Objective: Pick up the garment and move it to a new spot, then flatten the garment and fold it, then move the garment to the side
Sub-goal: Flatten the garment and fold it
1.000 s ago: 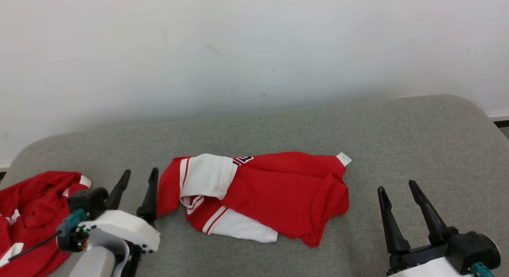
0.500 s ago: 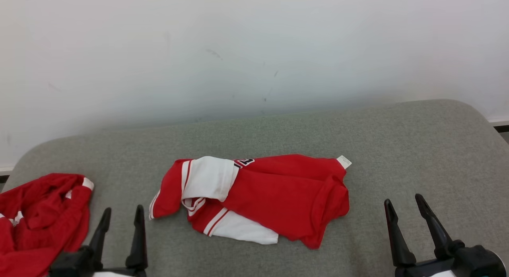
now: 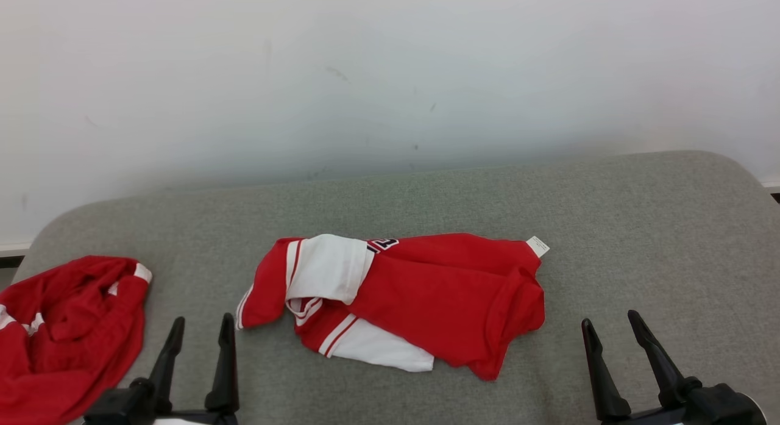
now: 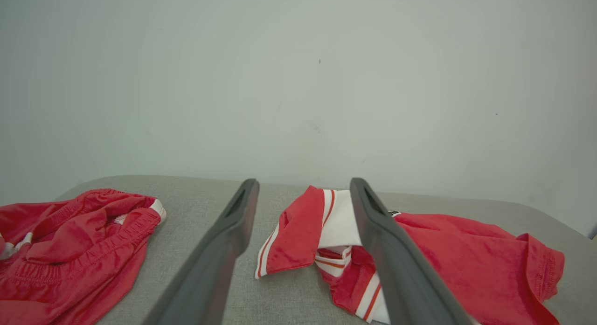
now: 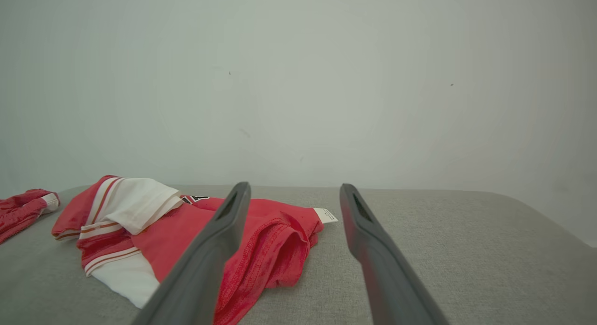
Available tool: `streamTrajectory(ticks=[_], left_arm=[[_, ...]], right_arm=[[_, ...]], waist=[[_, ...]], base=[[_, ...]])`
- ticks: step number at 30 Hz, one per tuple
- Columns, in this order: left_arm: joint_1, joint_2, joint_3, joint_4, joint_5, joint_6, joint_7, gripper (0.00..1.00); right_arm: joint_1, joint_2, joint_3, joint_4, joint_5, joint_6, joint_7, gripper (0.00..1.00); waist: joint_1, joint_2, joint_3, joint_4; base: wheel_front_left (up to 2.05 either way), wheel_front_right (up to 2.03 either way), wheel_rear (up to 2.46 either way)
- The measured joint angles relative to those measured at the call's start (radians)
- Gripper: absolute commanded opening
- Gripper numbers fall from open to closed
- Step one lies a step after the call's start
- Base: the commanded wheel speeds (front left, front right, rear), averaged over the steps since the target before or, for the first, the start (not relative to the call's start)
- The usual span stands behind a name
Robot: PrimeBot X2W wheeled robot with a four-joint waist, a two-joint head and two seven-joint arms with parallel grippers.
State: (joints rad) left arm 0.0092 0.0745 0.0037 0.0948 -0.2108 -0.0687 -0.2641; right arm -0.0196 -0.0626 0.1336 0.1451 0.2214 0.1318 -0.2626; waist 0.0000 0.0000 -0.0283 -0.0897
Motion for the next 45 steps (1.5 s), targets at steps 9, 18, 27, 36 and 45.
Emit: streamTrajectory(ticks=[9,18,27,36,45], left_arm=[[-0.014,-0.013,0.024,0.020,0.013,-0.028,0.000,1.00],[-0.024,-0.022,0.025,0.026,0.018,-0.036,0.000,1.00],[-0.029,-0.025,0.027,0.034,0.023,-0.042,0.000,1.00],[-0.038,-0.025,0.029,0.039,0.023,-0.045,0.000,1.00],[-0.039,-0.025,0.036,0.048,0.023,-0.045,0.000,1.00]], right_arm=[[-0.028,-0.026,0.103,0.087,0.015,0.000,0.000,1.00],[-0.097,-0.072,0.268,0.307,0.092,0.000,0.162,1.00],[-0.171,-0.065,0.285,0.447,0.123,0.000,0.172,1.00],[-0.235,-0.056,0.318,0.551,0.143,0.000,0.152,0.00],[-0.265,-0.067,0.354,0.520,0.240,0.000,0.083,0.00]], waist=[[0.0000,0.0000,0.003,0.018],[0.0000,0.0000,0.016,0.089],[0.0000,0.0000,0.026,0.169],[0.0000,0.0000,0.040,0.202],[0.0000,0.0000,0.039,0.159]], base=[[0.00,0.00,0.00],[0.00,0.00,0.00],[0.00,0.00,0.00],[0.00,0.00,0.00],[0.00,0.00,0.00]])
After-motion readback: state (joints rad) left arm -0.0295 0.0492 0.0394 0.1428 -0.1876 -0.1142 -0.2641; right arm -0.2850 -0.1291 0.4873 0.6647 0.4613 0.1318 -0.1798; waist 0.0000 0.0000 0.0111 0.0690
